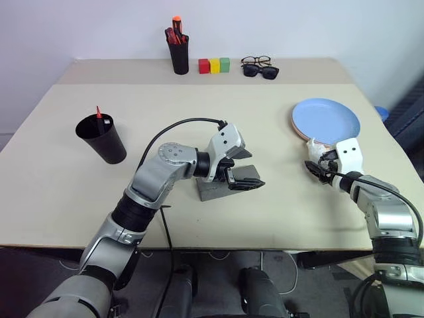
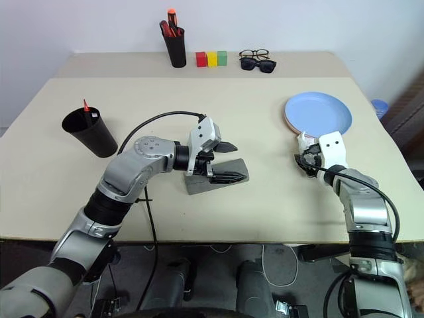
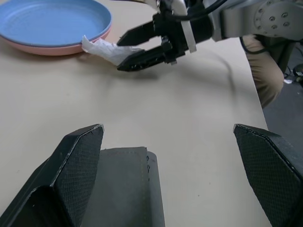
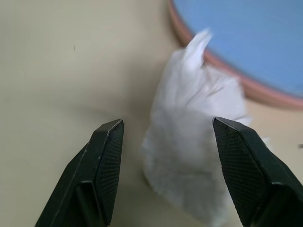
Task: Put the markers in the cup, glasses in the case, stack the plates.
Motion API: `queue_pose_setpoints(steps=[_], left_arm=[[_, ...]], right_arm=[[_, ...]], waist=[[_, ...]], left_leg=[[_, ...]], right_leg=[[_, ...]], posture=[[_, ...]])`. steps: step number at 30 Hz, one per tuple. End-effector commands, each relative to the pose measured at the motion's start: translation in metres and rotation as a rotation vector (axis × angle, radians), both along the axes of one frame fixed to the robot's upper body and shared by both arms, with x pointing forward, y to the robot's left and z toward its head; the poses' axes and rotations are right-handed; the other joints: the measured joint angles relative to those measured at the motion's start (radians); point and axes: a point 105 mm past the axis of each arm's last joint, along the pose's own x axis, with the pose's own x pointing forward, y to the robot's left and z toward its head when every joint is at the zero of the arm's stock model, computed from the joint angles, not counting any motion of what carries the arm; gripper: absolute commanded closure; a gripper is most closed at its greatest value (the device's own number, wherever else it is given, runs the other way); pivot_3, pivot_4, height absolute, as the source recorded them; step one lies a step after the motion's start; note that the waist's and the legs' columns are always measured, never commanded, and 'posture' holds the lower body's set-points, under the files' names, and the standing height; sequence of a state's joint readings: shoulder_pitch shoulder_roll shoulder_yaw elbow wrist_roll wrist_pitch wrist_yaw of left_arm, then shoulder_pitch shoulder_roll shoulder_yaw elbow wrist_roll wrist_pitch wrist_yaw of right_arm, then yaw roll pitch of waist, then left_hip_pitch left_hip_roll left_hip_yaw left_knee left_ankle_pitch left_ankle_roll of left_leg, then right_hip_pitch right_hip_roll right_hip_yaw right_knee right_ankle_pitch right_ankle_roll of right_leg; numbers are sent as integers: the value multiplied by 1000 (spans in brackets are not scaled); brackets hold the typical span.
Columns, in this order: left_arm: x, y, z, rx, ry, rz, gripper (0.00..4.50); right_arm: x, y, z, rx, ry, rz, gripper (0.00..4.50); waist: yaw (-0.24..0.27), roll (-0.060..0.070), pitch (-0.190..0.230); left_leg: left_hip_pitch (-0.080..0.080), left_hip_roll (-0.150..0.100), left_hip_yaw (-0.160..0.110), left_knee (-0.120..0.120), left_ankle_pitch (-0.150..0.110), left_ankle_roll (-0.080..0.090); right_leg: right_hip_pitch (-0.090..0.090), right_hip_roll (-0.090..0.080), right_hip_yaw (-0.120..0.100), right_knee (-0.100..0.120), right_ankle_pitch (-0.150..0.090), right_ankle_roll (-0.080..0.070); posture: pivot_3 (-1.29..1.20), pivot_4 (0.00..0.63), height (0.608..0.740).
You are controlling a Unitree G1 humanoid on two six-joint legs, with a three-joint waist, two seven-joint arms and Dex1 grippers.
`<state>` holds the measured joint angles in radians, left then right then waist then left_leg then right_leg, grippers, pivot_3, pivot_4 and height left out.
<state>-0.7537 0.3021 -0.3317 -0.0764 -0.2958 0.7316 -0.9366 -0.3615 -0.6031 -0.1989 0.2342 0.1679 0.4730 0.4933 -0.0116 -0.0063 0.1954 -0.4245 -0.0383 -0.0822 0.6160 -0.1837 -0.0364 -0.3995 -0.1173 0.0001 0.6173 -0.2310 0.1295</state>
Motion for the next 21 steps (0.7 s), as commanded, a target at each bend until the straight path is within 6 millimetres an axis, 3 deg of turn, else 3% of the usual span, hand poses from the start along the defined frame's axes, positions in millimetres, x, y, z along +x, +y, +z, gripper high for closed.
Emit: queue_pose_setpoints(steps=[1,3,6,10,13,17,21], left_arm=[[-1,0,15,-22,-45,-15,0],[-1,1,14,-20,-43,-10,0],[-2,3,14,-17,-39,-5,0],[-2,4,13,-15,-37,-2,0],[-2,4,12,-17,-35,1,0],[-2,2,12,-22,-33,-1,0],[-2,2,13,-29,-38,4,0]], right_arm=[[5,-10,-7,-4,11,-45,2031],[5,-15,-15,-8,29,-66,2803],[6,-20,-18,-14,32,-82,4347],[4,-21,-10,0,-1,-89,4432],[4,-9,8,48,-66,-26,4432],[4,25,58,142,-231,211,4432],[23,20,78,103,-297,232,4432]], waist=[[-2,0,0],[-2,0,0],[-2,-2,-1],[-1,-2,-1],[1,-2,-1],[-8,-1,0],[-12,-1,0]], left_leg=[[0,0,0,0,0,0],[1,0,0,0,0,0],[3,0,0,0,0,0],[3,0,0,0,0,0],[3,0,-1,0,0,0],[2,0,-1,0,0,0],[3,1,0,0,0,0]], right_leg=[[0,0,0,0,0,0],[1,0,0,0,0,-1],[3,0,0,0,-2,-3],[3,0,0,-1,-2,-3],[3,0,0,-1,-2,-3],[2,0,0,-1,-2,-2],[2,0,0,0,0,0]], posture=[[0,150,739],[0,150,739],[0,150,739],[0,150,739],[0,150,739],[0,150,739],[0,150,739]])
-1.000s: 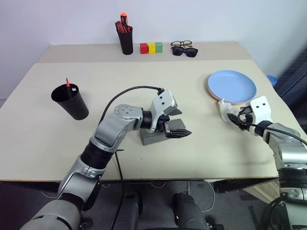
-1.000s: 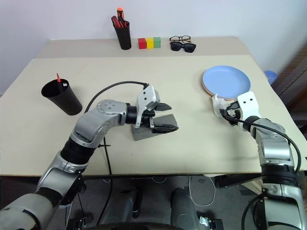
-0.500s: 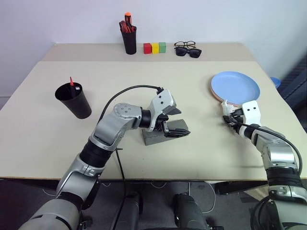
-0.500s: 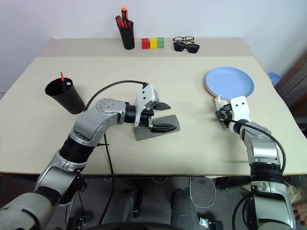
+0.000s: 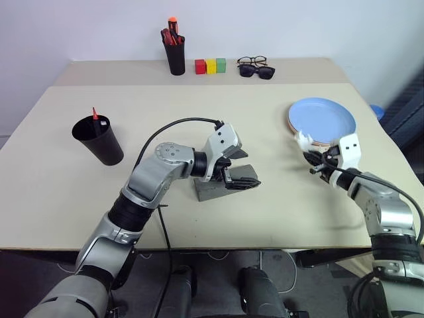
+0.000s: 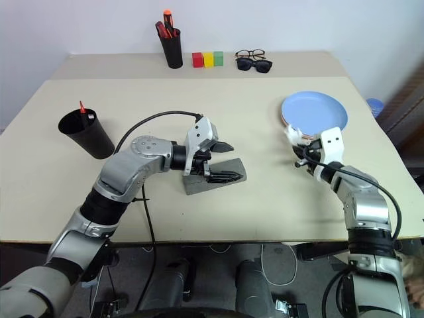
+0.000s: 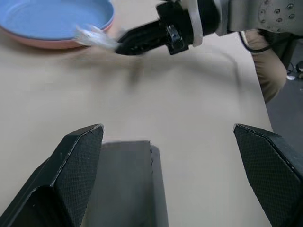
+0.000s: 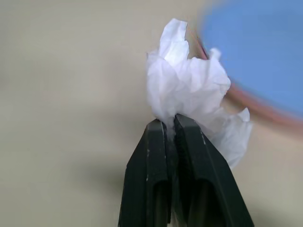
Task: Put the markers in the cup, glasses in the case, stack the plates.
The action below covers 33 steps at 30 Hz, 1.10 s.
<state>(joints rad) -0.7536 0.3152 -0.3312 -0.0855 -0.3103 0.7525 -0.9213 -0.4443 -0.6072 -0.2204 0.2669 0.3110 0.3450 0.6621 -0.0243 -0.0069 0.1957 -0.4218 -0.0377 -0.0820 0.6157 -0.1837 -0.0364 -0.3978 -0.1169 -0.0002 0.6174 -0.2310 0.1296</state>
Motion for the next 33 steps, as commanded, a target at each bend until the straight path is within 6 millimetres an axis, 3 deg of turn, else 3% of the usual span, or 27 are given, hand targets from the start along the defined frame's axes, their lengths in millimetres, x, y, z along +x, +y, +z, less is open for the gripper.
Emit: queue_pose_setpoints(steps=[1,7,10,13,18,22,25,33], left_arm=[[-2,-1,14,-37,-55,-6,0],[0,7,17,-56,-76,50,0],[2,14,19,-76,-92,108,0],[7,21,25,-127,-110,184,0],[16,38,29,-196,-185,331,0],[31,65,10,-142,-310,507,0],[34,86,-4,-138,-307,591,0],[21,132,-14,-262,-394,809,0]], right_arm=[[20,-12,37,-41,-138,-25,4432],[60,-42,67,-162,-239,-231,4432],[71,-49,79,-200,-251,-319,3426],[75,-49,92,-207,-295,-355,1973],[71,-33,98,-212,-352,-210,1973],[53,-11,83,-159,-335,41,1973],[22,0,70,-138,-311,168,1973],[-55,-12,45,-109,-196,167,1973]], waist=[[1,0,0],[6,0,1],[4,0,1],[3,0,1],[3,0,1],[4,0,1],[13,0,0],[14,1,0]], left_leg=[[0,0,0,0,0,0],[-1,0,0,-1,0,0],[-3,0,0,-3,0,0],[-4,0,0,-4,0,0],[-4,-1,0,-3,0,0],[-2,-1,0,-3,0,0],[-2,-1,-1,-3,0,0],[-3,-1,-1,-1,0,0]], right_leg=[[0,0,0,0,0,-1],[-1,0,0,-1,-1,-3],[-3,0,0,-2,0,1],[-4,0,0,-2,1,1],[-4,0,0,-2,1,1],[-2,0,1,-2,1,1],[-1,0,0,-2,1,1],[-2,-1,0,-1,-1,-4]], posture=[[0,150,739],[0,150,739],[0,150,739],[0,150,739],[0,150,739],[0,150,739],[0,150,739],[0,150,739]])
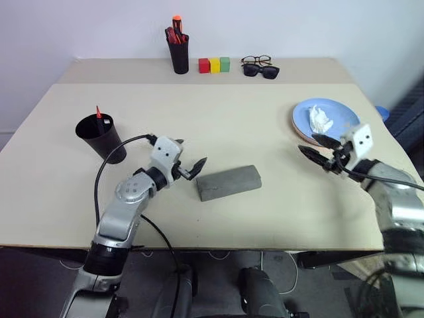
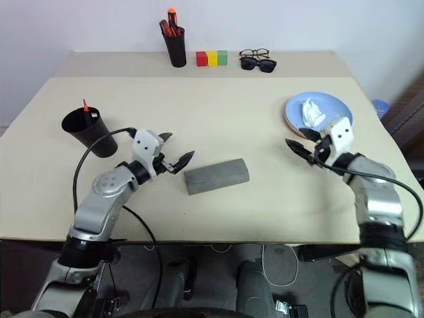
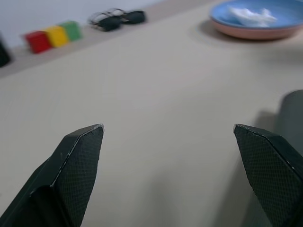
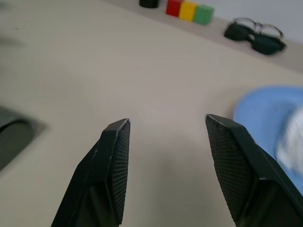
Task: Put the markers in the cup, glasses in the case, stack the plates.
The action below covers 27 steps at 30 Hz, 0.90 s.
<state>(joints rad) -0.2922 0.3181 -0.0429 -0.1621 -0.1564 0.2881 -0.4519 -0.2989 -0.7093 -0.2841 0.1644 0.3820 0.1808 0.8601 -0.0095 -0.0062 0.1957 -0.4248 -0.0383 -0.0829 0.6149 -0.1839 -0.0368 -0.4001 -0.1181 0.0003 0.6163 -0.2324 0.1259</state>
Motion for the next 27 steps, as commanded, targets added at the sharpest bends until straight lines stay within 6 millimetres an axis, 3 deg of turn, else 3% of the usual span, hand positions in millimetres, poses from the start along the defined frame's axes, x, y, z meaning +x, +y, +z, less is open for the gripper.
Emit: queue_pose_setpoints(steps=[1,5,11,13,16,27], left_arm=[[-17,22,9,-45,-89,79,0],[-50,50,-3,-37,-54,90,0],[-77,64,-8,-33,9,35,0],[-80,64,-12,-25,26,12,0],[-81,62,-11,-22,30,-7,0],[-82,54,-8,-37,40,-45,0]], right_arm=[[-30,-5,19,-20,-49,-22,1973],[-68,-11,4,-69,24,-53,1973],[-94,-9,-9,-61,85,-96,1973],[-101,-5,-16,-36,120,-86,1393],[-99,-7,-17,-38,83,-130,109],[-95,1,-19,-45,80,-103,43]], waist=[[-2,-1,-1],[-2,-1,-3],[-1,0,-5],[-1,1,-7],[-1,1,-7],[3,0,-7]], left_leg=[[1,0,0,0,0,0],[2,2,1,-3,-1,1],[-1,6,2,0,-4,-2],[-2,10,6,0,-4,-3],[-4,17,12,-2,-4,-2],[-4,17,21,-3,-6,5]], right_leg=[[1,0,0,0,0,0],[0,0,0,-1,-1,0],[0,-1,0,-5,-1,-1],[2,-1,-2,-9,-2,-1],[4,0,-4,-18,-1,-2],[1,-1,-3,-19,2,-6]], posture=[[0,150,739],[0,150,739],[0,150,739],[0,150,739],[0,150,739],[0,150,739]])
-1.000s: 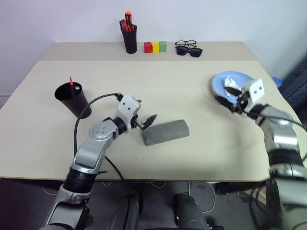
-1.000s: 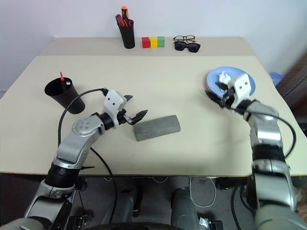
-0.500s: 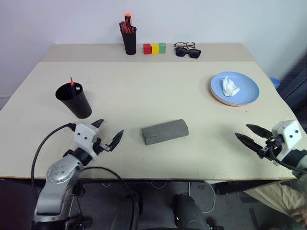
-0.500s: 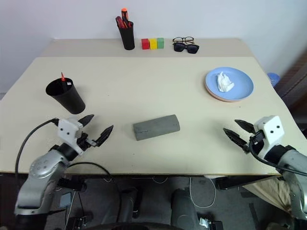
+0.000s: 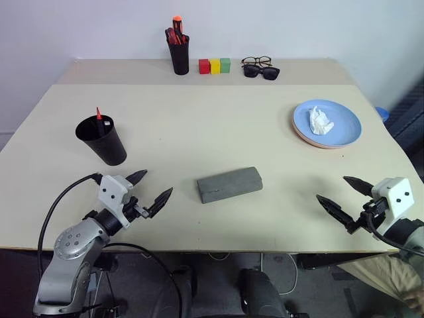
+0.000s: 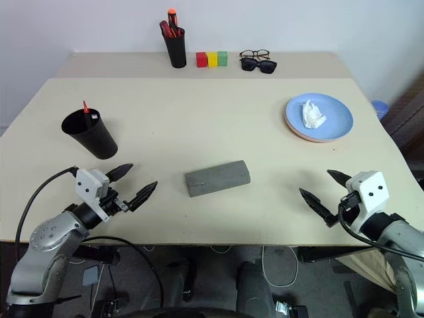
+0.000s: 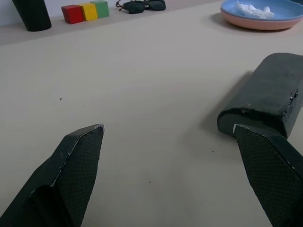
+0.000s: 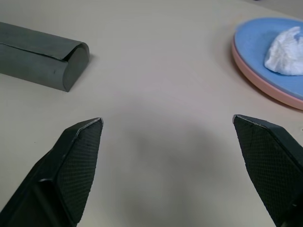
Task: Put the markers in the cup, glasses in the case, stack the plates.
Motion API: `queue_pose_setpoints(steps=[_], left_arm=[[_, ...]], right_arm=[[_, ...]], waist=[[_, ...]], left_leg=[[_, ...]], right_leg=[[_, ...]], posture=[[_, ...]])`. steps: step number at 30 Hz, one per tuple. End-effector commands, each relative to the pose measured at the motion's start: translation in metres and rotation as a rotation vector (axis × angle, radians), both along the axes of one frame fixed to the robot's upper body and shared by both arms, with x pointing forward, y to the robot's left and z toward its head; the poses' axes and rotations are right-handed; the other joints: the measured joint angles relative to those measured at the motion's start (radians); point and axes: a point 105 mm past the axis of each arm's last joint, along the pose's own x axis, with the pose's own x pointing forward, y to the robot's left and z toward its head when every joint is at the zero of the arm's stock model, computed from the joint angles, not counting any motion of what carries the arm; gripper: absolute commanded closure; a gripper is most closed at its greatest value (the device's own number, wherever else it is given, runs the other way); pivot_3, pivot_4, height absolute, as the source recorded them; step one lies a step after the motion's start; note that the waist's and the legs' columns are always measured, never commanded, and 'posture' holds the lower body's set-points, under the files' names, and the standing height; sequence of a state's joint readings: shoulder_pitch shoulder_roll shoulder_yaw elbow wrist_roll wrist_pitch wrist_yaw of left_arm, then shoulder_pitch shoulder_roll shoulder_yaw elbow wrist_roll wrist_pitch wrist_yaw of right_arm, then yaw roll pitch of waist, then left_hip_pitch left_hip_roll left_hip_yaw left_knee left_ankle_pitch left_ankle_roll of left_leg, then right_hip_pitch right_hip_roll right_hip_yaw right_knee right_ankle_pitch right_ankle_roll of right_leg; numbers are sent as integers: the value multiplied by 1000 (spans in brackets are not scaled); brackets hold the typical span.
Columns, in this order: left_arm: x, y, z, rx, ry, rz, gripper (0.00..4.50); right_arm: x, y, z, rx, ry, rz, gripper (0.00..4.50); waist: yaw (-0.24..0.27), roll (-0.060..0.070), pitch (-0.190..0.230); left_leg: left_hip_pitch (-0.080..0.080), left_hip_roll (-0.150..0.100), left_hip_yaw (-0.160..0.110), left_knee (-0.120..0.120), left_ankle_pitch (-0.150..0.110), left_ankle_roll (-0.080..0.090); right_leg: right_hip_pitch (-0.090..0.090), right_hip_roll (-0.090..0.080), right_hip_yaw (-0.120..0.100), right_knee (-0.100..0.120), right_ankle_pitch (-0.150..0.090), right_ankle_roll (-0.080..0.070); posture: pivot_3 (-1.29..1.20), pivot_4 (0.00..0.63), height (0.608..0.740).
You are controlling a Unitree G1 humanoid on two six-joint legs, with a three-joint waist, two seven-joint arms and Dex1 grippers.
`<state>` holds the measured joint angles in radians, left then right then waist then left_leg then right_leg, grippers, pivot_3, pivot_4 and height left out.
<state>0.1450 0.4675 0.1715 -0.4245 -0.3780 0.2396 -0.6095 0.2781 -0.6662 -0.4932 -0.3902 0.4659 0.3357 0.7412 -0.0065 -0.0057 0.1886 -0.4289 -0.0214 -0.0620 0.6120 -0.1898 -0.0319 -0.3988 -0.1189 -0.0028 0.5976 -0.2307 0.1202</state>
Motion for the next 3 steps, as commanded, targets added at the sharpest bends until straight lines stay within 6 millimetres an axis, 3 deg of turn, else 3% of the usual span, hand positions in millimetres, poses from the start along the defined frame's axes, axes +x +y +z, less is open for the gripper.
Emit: queue_pose_setpoints(steps=[1,3], left_arm=[[-3,-6,13,1,-48,-27,0],[-3,-6,14,3,-47,-22,0]], right_arm=[[2,3,10,-4,-40,14,43],[3,4,9,-6,-38,14,43]], waist=[[0,0,0],[-1,0,0]], left_leg=[[0,0,0,0,0,-1],[1,0,1,1,-1,-2]], right_leg=[[0,0,0,0,0,0],[1,0,0,0,0,0]], posture=[[0,150,739],[0,150,739]])
